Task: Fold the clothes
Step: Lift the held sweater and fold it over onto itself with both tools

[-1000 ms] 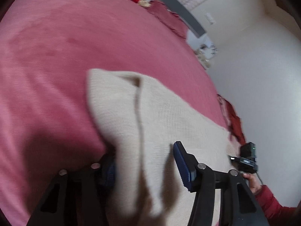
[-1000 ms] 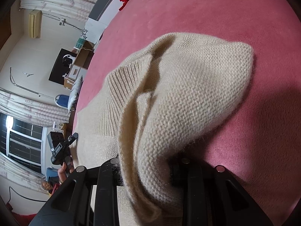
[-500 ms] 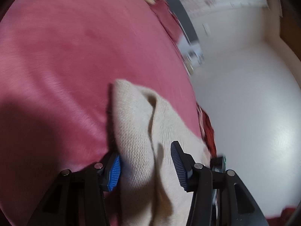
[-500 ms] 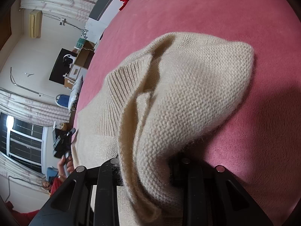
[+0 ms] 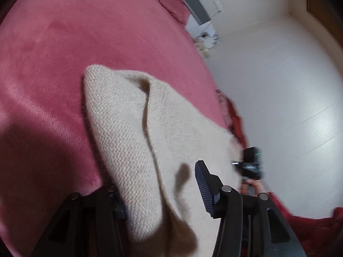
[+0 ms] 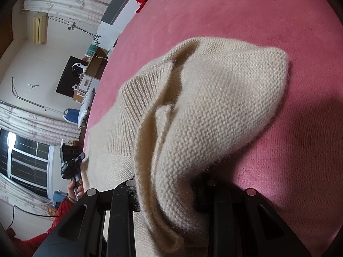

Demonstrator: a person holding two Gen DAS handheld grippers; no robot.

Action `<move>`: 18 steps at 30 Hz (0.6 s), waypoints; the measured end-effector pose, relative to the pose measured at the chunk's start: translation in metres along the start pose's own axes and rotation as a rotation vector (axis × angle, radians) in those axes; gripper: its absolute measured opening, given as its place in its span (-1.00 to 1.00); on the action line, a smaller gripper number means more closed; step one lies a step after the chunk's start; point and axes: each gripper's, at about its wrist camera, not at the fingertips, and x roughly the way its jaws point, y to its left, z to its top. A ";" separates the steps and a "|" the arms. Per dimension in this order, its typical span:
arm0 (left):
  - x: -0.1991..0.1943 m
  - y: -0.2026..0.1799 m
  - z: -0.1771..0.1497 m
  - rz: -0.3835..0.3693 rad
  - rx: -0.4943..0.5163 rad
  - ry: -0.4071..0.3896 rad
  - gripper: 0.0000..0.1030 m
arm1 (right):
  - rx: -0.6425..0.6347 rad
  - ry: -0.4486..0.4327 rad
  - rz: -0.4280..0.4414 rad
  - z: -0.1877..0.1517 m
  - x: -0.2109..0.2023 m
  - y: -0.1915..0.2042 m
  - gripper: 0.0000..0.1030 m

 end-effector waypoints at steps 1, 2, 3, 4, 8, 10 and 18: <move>0.006 -0.009 0.000 0.061 0.012 -0.020 -0.17 | -0.001 0.000 -0.003 0.000 0.000 0.001 -0.46; 0.013 -0.018 0.000 0.122 0.024 -0.040 -0.22 | -0.001 0.002 -0.010 0.000 0.000 0.002 -0.46; 0.017 -0.027 -0.002 0.184 0.034 -0.063 -0.29 | -0.001 0.005 -0.021 0.000 0.000 0.005 -0.46; 0.021 -0.035 -0.007 0.236 0.048 -0.083 -0.43 | -0.009 0.009 -0.038 0.001 0.000 0.008 -0.46; 0.030 -0.049 -0.017 0.328 0.108 -0.108 -0.64 | -0.038 0.024 -0.106 0.003 0.002 0.020 -0.46; 0.036 -0.050 -0.020 0.333 0.099 -0.119 -0.66 | -0.029 0.025 -0.119 0.003 0.002 0.022 -0.45; 0.018 -0.020 -0.027 0.270 0.073 -0.153 -0.54 | -0.055 0.019 -0.171 0.006 0.003 0.029 -0.44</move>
